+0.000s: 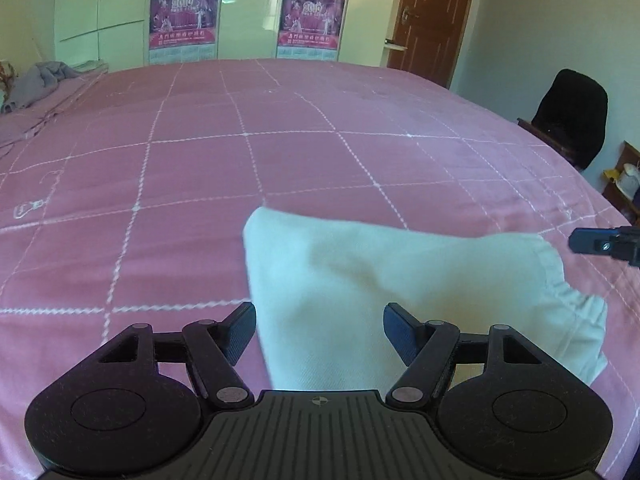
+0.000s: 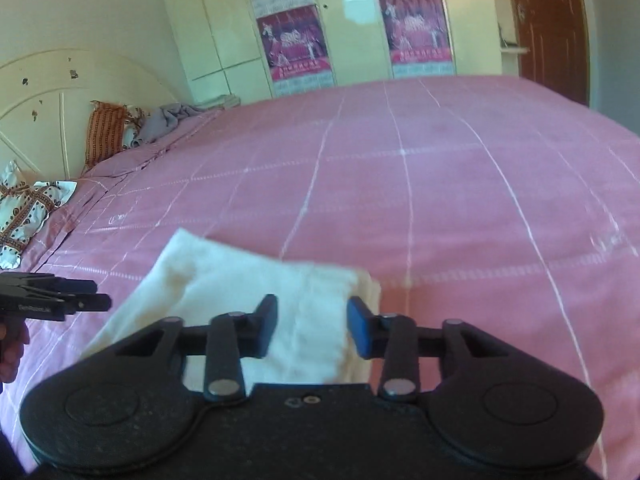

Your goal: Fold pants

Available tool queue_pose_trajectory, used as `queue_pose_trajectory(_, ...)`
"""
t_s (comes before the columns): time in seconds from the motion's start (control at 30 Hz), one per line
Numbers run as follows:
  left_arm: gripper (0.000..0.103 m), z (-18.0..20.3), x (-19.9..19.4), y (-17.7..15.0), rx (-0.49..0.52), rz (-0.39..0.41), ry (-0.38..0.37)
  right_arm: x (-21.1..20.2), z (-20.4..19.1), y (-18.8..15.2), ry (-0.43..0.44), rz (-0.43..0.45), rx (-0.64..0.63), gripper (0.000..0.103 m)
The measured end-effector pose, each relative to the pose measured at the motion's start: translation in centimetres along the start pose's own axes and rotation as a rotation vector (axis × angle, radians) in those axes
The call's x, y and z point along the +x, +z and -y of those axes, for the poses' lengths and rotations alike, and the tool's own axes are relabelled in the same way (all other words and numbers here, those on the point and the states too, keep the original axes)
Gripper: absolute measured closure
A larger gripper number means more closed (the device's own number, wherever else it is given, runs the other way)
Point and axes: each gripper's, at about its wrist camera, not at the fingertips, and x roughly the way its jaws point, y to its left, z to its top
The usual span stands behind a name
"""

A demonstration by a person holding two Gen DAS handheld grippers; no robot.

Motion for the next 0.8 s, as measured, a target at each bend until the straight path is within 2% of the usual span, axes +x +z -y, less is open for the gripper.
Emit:
queue_pose_trajectory(0.03, 0.034, 0.5, 1.0, 0.5, -0.005, -0.008, -0.024, 1.3, -0.8, 0.4, -0.006, -0.014, -0.044, 0.078)
queue_pose_trajectory(0.07, 0.041, 1.0, 2.0, 0.9, -0.005, -0.023, -0.036, 2.5, -1.4, 0.6, 0.002, -0.035, -0.081, 0.082)
queue_pose_trajectory(0.1, 0.042, 1.5, 3.1, 1.0, 0.001, -0.052, -0.032, 3.6, -2.0, 0.5, 0.009, -0.060, -0.119, 0.084)
queue_pose_trajectory(0.13, 0.042, 1.8, 4.4, 0.8, 0.014, -0.095, -0.015, 4.7, -2.4, 0.2, -0.016, -0.101, -0.164, 0.086)
queue_pose_trajectory(0.17, 0.041, 2.0, 5.6, 0.4, 0.036, -0.138, -0.005, 6.1, -2.5, -0.4, -0.088, -0.155, -0.209, 0.089)
queue_pose_trajectory(0.2, 0.039, 2.3, 5.9, 0.1, 0.065, -0.132, 0.004, 7.0, -1.8, -1.0, -0.116, -0.188, -0.207, 0.094)
queue_pose_trajectory(0.27, 0.039, 2.5, 5.3, 0.6, 0.083, -0.133, 0.011, 6.7, -0.4, -1.2, -0.079, -0.181, -0.128, 0.097)
queue_pose_trajectory(0.33, 0.039, 2.0, 3.9, 1.1, 0.070, -0.074, 0.011, 6.1, -0.9, -0.7, -0.091, -0.180, -0.140, 0.097)
queue_pose_trajectory(0.43, 0.039, 1.5, 4.5, 2.3, 0.043, -0.059, 0.044, 5.1, -2.0, 0.8, -0.076, -0.094, -0.125, 0.079)
queue_pose_trajectory(0.5, 0.039, 1.5, 6.3, 2.2, 0.034, -0.114, 0.045, 6.1, -2.3, 1.5, -0.067, -0.096, -0.115, 0.080)
queue_pose_trajectory(0.53, 0.038, 1.7, 7.2, 1.9, 0.048, -0.138, 0.052, 7.0, -2.3, 1.4, -0.068, -0.123, -0.118, 0.080)
queue_pose_trajectory(0.6, 0.034, 1.8, 7.6, 1.6, 0.045, -0.133, 0.066, 9.8, -1.8, 0.5, -0.105, -0.225, -0.131, 0.083)
queue_pose_trajectory(0.67, 0.034, 2.3, 6.7, 1.7, 0.049, -0.126, 0.079, 9.3, -2.2, 0.3, -0.108, -0.205, -0.165, 0.083)
queue_pose_trajectory(0.8, 0.034, 4.0, 3.5, 1.1, 0.122, -0.058, 0.112, 5.5, -2.6, 0.2, -0.103, -0.135, -0.160, 0.081)
